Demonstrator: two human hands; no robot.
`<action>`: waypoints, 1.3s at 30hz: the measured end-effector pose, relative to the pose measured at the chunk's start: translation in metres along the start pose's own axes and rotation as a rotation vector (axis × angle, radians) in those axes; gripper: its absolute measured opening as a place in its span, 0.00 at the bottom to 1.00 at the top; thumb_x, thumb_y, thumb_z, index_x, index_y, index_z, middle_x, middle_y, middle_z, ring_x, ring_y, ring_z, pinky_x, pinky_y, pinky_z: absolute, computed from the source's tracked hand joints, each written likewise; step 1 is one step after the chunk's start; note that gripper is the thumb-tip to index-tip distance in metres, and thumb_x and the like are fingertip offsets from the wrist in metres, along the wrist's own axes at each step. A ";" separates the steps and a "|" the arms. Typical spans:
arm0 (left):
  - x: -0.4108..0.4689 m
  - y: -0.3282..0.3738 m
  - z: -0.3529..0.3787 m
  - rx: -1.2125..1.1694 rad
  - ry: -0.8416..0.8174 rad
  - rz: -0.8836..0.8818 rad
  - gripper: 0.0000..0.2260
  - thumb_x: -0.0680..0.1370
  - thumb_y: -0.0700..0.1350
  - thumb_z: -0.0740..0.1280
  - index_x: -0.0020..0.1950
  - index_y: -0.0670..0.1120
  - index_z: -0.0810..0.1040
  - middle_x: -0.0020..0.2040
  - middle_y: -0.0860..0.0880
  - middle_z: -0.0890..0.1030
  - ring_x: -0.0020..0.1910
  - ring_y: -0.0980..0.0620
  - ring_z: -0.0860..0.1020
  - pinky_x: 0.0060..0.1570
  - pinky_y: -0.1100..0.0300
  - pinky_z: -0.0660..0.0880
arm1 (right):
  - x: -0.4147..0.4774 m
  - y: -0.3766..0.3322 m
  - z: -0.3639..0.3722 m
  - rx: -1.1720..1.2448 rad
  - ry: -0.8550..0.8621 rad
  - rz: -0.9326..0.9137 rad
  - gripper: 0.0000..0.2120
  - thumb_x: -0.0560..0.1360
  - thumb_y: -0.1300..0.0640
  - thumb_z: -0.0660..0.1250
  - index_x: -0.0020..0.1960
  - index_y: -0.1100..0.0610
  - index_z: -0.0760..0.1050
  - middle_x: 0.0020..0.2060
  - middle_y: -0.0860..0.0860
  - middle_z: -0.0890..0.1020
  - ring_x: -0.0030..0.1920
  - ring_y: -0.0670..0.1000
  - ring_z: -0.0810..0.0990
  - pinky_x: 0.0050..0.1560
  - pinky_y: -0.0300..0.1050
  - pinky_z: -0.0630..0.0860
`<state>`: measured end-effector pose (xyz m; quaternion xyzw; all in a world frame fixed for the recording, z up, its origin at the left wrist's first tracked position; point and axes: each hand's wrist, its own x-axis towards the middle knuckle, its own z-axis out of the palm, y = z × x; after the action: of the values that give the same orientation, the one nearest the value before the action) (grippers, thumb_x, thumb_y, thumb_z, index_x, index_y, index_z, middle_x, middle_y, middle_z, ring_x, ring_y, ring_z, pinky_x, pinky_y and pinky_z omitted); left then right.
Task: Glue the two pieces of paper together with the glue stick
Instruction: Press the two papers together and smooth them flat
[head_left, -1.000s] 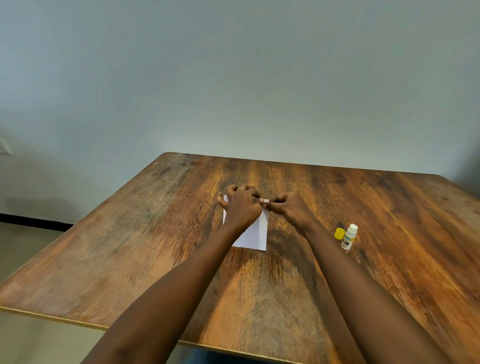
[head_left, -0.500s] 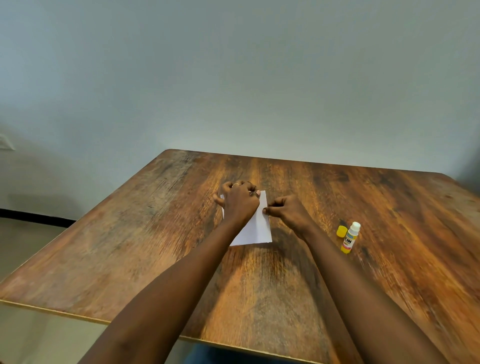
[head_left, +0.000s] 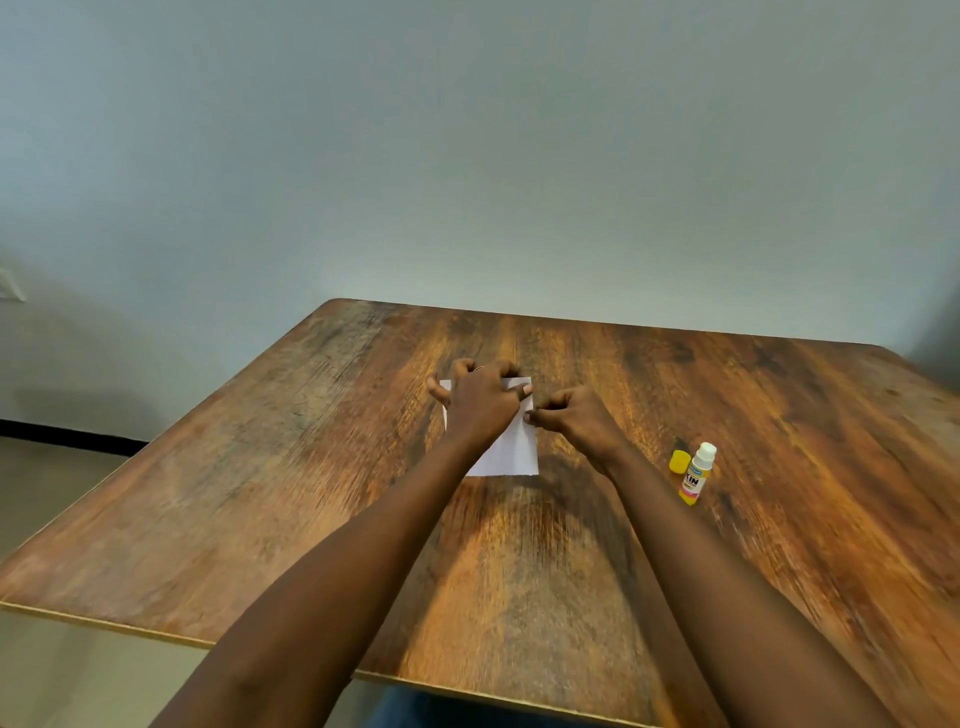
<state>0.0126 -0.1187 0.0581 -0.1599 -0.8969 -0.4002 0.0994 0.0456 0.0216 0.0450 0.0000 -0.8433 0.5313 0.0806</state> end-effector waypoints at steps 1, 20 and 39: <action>0.000 0.000 0.000 -0.044 0.013 -0.010 0.12 0.77 0.50 0.64 0.58 0.49 0.78 0.58 0.48 0.78 0.69 0.46 0.60 0.69 0.37 0.55 | 0.000 0.001 0.000 -0.016 -0.003 0.013 0.05 0.72 0.63 0.70 0.44 0.65 0.82 0.39 0.57 0.83 0.39 0.48 0.82 0.42 0.39 0.77; -0.003 -0.005 0.004 0.164 0.093 0.096 0.19 0.77 0.47 0.63 0.67 0.58 0.67 0.67 0.51 0.72 0.70 0.44 0.59 0.67 0.39 0.53 | -0.004 0.001 -0.002 -0.148 -0.034 0.056 0.05 0.71 0.65 0.70 0.39 0.68 0.82 0.35 0.61 0.81 0.34 0.52 0.77 0.35 0.42 0.71; 0.002 -0.024 0.003 0.381 0.035 0.211 0.11 0.79 0.43 0.54 0.54 0.45 0.75 0.58 0.46 0.77 0.65 0.44 0.63 0.64 0.48 0.55 | -0.002 -0.002 -0.009 -0.055 0.081 0.043 0.08 0.70 0.65 0.70 0.37 0.70 0.79 0.35 0.60 0.81 0.38 0.57 0.78 0.41 0.52 0.75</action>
<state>0.0023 -0.1308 0.0401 -0.2244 -0.9327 -0.2135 0.1849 0.0489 0.0289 0.0503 -0.0420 -0.8534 0.5092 0.1031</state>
